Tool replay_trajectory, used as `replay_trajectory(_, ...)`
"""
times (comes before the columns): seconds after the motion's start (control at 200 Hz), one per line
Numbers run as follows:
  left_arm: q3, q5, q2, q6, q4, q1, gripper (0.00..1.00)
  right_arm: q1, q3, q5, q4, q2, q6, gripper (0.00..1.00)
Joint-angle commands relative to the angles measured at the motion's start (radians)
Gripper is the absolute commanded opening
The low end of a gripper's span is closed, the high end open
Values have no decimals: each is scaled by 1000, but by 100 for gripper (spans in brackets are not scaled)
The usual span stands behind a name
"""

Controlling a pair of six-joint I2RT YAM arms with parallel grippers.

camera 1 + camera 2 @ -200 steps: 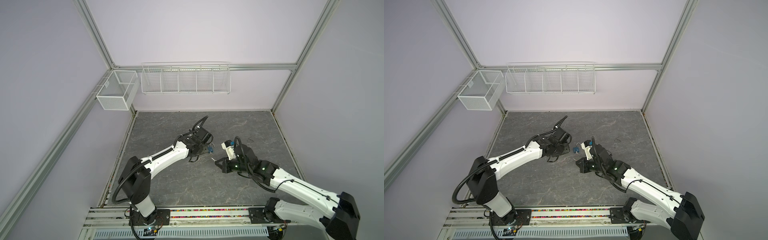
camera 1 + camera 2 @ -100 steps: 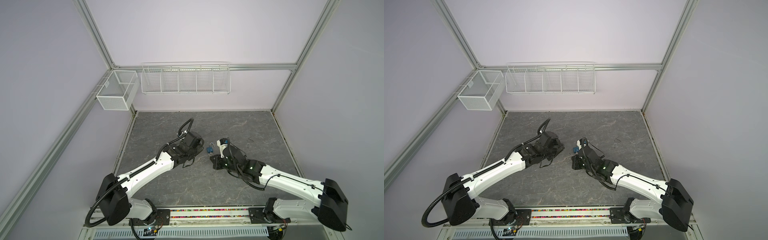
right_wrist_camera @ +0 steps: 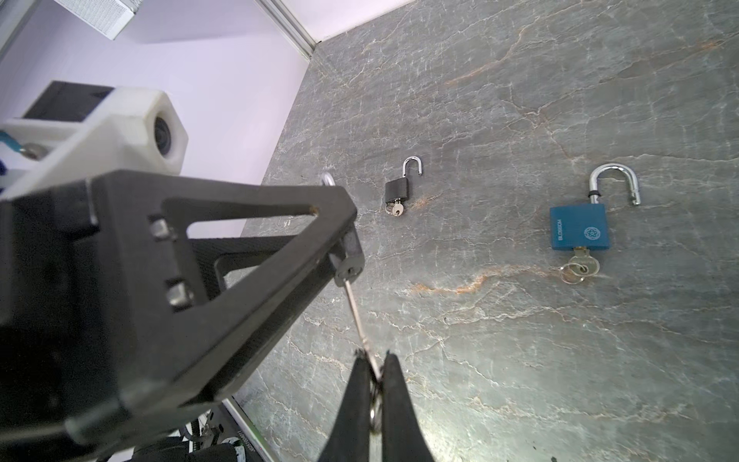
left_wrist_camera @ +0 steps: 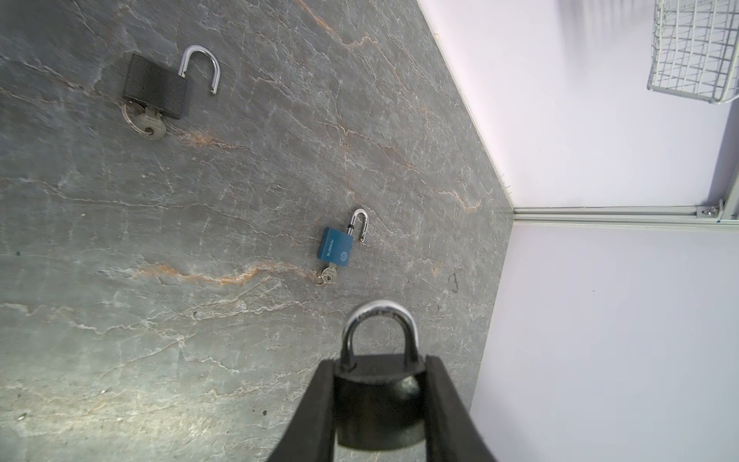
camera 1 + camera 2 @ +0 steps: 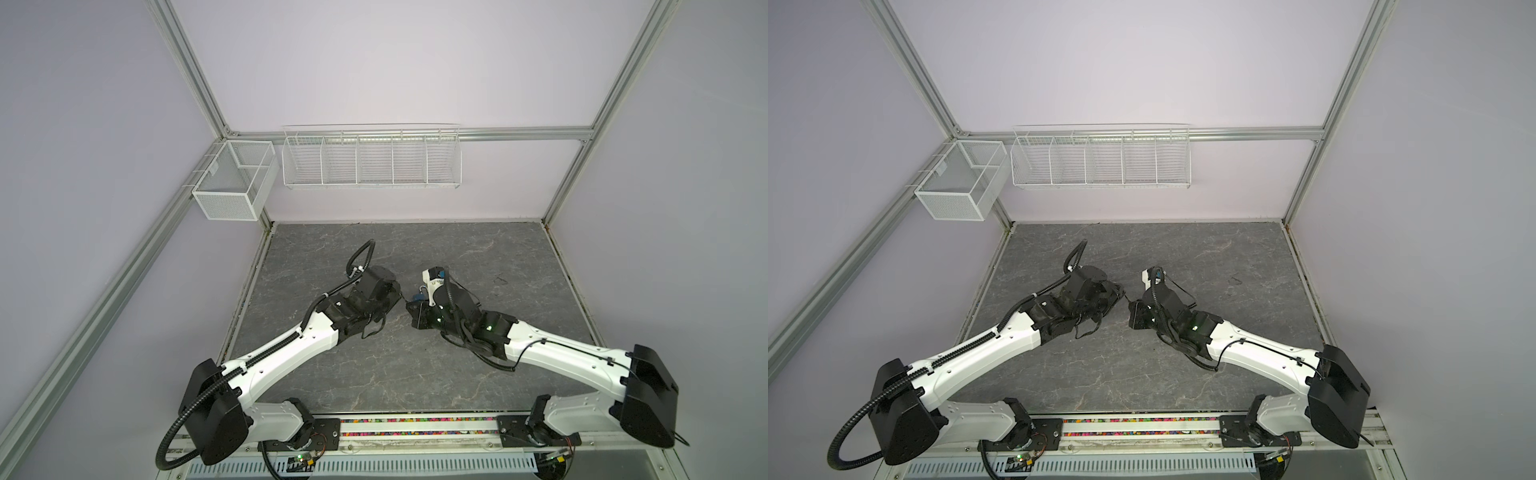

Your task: Unlock with the key

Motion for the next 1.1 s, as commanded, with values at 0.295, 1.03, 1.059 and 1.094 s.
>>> replay_trajectory(0.295,-42,5,-31,-33,82,14,0,5,44,-17,7,57,25,6)
replay_trajectory(1.03,-62,40,-17,-39,119,19,0,-21,76,21,-39,52,43,6)
replay_trajectory(1.059,-62,40,-18,-39,118,18,0,-23,79,21,-42,50,43,6)
replay_trajectory(1.094,-62,40,-17,-39,118,19,0,-24,83,20,-47,50,44,7)
